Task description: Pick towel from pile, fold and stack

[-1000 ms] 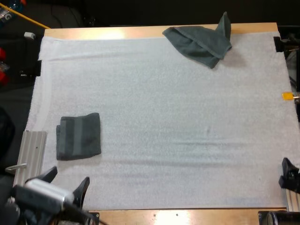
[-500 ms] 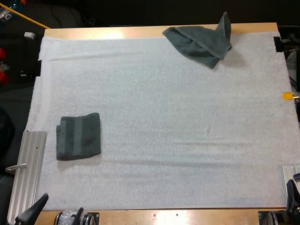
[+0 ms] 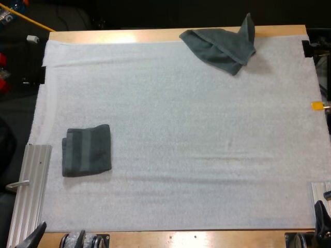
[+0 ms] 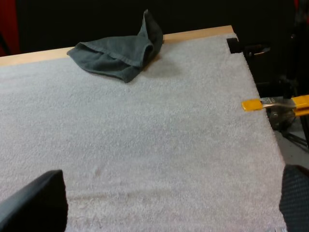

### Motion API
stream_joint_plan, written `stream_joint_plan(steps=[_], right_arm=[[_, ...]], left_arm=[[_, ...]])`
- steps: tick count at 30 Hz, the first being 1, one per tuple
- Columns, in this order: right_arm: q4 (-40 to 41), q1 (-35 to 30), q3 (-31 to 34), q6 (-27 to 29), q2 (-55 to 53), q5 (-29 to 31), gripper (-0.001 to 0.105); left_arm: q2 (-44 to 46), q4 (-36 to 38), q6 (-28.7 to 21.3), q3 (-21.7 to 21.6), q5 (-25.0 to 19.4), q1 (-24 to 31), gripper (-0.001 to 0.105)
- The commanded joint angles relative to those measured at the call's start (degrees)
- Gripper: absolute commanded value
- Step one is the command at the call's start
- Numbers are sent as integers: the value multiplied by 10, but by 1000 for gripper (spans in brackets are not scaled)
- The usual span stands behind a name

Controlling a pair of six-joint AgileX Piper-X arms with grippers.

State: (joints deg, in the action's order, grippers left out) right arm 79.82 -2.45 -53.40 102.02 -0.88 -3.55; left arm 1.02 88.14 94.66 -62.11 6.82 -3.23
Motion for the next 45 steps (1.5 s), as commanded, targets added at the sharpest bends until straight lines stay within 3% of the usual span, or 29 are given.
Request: stream_joint_plan(steps=[1,7,15,24,28,38,45], right_arm=[[-7,-3,-1,1,-23,-5,86],[-39,-3,28,10,-23,-5,86],[-99,-2,99,10,-23,-5,86],[-123,-2,168,-3,-23,-5,86],[-123,-2,188,-13,-22,-5,86],[-145,-2,208,-15,-22,-5,86],[-150,-2,209,-15,-22,-5,86]], left_arm=[[76,1,4,11,-16,0,71],[76,-20,2,90,-24,1,71],[75,-155,2,202,-23,1,71],[75,-203,-3,284,-23,1,71],[75,-203,-3,302,-23,1,71],[74,-208,-6,303,-23,1,71],[74,-298,-8,309,-19,1,71]])
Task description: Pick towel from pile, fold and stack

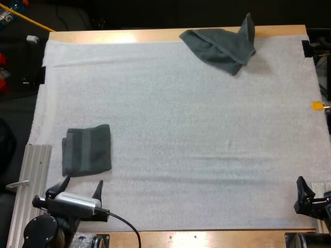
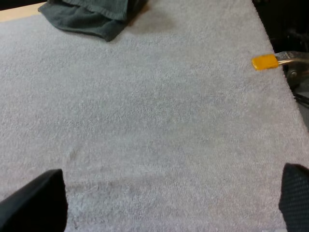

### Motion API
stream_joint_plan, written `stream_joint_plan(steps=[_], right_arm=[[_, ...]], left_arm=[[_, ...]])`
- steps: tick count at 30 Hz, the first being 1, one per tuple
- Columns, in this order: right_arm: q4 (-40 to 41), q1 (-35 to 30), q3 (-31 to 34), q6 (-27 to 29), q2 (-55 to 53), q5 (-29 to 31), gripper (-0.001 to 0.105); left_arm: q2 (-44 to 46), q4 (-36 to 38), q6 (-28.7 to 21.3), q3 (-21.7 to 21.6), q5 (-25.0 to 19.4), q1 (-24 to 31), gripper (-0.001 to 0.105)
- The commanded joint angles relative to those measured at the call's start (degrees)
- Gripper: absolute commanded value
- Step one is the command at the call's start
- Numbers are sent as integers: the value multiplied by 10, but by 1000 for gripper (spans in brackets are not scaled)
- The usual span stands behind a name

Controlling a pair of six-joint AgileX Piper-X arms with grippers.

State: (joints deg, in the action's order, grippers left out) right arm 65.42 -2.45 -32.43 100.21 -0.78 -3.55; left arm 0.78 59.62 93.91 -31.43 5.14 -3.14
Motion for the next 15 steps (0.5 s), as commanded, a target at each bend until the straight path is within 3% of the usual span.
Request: stream_joint_plan(steps=[1,15], right_arm=[[-6,-2,-1,3,-23,-5,86],[-1,-2,-1,-3,-23,-2,86]], left_arm=[[76,-13,0,5,-3,0,71],[76,-15,1,20,-3,0,71]])
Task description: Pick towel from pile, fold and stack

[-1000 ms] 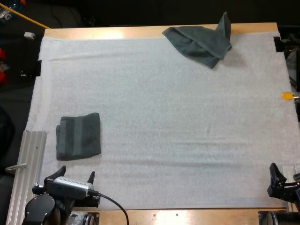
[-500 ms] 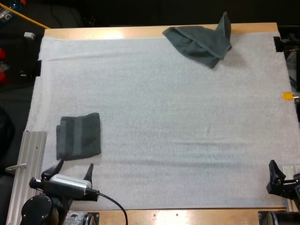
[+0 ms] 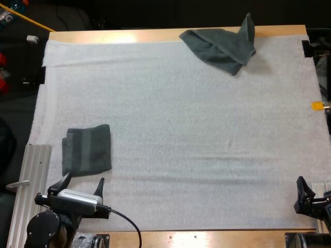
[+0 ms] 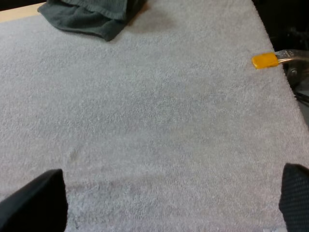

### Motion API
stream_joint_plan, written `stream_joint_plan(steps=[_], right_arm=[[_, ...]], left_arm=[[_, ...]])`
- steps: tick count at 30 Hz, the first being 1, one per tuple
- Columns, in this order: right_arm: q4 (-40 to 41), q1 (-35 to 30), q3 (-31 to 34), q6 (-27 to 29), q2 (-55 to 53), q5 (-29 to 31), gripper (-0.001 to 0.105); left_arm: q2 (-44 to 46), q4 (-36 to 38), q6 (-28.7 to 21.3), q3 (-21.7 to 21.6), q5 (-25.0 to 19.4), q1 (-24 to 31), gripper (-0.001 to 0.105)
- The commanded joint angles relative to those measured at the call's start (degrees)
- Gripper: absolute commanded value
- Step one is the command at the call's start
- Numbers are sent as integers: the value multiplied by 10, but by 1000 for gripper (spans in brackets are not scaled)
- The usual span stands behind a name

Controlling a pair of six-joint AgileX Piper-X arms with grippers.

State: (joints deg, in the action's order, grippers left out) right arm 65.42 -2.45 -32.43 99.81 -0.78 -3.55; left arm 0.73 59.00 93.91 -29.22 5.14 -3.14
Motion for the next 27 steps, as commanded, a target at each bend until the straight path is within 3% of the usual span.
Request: stream_joint_plan(steps=[1,9,27], right_arm=[[-1,-2,-1,0,-23,-2,86],[1,-2,-1,-57,-23,98,86],[1,-2,-1,-60,-23,106,86]], left_arm=[[77,-8,1,-3,-3,0,71],[77,-7,1,-3,-3,0,71],[77,-7,1,-3,-3,0,71]])
